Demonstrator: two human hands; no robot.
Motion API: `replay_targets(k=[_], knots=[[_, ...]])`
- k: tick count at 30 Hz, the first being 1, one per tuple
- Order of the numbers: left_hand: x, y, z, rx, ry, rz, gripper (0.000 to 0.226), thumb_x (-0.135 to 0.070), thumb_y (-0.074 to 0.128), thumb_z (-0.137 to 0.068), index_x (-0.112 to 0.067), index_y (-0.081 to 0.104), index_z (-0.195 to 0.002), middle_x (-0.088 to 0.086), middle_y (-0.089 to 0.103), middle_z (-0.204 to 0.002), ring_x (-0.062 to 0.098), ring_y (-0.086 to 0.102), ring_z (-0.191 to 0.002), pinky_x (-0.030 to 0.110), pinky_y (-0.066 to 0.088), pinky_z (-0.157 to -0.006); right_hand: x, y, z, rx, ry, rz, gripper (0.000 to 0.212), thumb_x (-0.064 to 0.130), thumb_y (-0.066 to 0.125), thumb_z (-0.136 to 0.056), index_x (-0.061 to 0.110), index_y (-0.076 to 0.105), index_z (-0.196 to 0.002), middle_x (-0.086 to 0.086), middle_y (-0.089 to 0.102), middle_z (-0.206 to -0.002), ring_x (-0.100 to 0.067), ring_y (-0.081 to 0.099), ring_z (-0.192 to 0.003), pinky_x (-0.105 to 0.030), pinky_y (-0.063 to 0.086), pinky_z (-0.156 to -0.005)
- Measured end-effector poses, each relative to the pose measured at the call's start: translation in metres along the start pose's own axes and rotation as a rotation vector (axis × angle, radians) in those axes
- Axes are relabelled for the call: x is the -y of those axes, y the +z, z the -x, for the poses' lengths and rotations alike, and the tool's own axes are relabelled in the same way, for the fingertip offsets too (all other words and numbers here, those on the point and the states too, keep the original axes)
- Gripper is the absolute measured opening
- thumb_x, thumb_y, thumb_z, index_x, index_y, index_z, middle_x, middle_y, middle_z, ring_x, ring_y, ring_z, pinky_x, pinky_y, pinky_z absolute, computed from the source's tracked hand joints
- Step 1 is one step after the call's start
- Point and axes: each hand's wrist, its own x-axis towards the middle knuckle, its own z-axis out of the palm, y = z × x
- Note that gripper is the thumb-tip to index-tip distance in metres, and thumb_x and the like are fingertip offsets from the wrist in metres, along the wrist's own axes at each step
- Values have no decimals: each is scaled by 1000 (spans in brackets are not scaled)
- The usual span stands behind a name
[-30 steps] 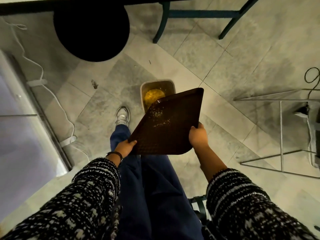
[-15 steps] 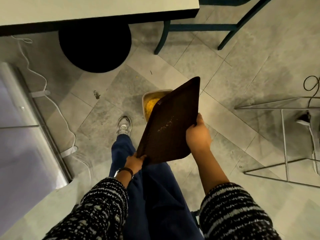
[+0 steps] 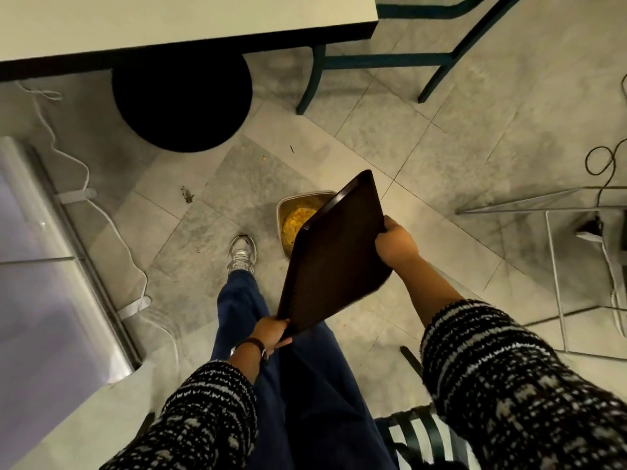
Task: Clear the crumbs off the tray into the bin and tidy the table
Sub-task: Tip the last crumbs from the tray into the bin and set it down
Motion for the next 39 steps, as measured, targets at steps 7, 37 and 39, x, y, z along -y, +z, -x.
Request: replay_targets(k=[7,37,39], knots=[[-28,-24,90,-11,69,11,33,-18,43,-97,-15,42,-130,8,48,-136,18,58,-65,32,43,-67,-20,-56,85,-111,14,-206,51,0,33,-92,15,37,-140,-14,51,-135,-36,49,-120,-42,42,-96],[-36,-155,353,1,923,306,52,4,39,-93,-21,39,-139,10,54,-132,30,63,-104,25,59,-61,68,-80,230,-118,-330,-706,22,11,46,-96,10,49,-118,-18,62,-118,-29,63,-90,-44,55,-76],[-32,-172,334,-50,929,348,53,6,38,-93,-19,38,-140,11,52,-134,32,58,-110,27,59,-62,79,-58,223,-73,-383,-601,27,8,44,-96,20,49,-120,-16,60,-124,-31,62,-102,-51,52,-88]])
